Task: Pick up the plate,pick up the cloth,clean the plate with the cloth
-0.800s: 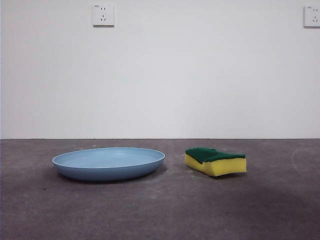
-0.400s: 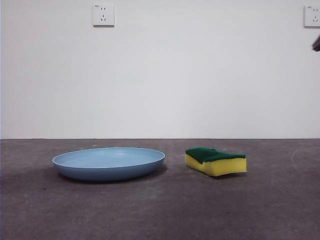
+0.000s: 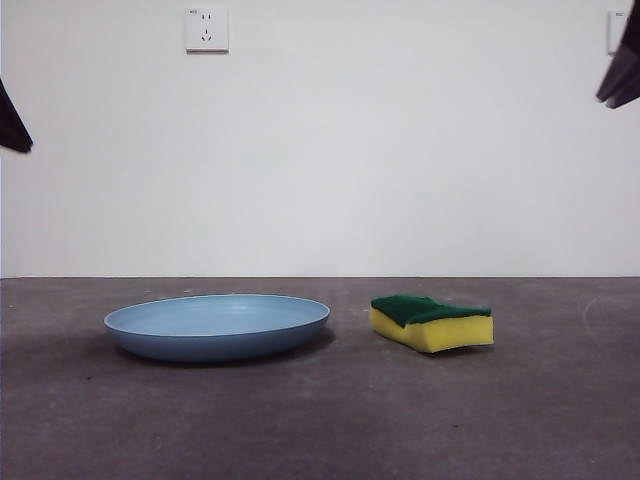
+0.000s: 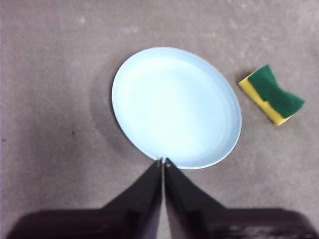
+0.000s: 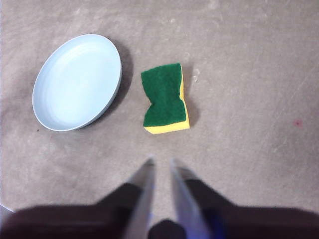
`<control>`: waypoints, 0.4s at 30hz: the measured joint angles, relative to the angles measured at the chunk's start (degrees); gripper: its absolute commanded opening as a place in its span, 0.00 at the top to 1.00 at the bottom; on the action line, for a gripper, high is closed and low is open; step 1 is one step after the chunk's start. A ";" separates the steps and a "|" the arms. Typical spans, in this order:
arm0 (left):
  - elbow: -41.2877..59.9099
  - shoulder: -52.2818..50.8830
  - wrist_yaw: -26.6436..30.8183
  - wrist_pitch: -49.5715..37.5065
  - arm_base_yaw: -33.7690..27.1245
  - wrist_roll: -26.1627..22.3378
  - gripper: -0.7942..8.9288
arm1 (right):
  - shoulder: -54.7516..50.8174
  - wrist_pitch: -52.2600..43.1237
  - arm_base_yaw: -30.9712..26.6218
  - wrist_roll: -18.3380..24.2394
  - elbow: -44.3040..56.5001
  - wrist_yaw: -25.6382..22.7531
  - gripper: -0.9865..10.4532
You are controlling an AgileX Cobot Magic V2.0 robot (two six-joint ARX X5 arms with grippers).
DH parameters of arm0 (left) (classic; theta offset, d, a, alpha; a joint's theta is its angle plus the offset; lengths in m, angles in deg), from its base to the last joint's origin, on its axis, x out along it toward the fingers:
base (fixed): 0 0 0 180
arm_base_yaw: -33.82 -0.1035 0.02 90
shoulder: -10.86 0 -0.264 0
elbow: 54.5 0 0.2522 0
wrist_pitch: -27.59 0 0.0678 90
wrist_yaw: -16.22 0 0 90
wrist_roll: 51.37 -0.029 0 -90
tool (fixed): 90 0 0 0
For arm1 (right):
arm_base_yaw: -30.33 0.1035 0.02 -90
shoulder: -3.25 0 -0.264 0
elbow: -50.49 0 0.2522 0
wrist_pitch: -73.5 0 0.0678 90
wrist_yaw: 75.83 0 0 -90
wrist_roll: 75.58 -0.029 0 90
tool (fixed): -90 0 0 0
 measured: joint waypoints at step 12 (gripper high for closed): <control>-5.84 21.64 0.07 -8.28 0.00 1.64 0.56 | 0.20 0.07 0.04 0.39 -0.17 0.00 0.58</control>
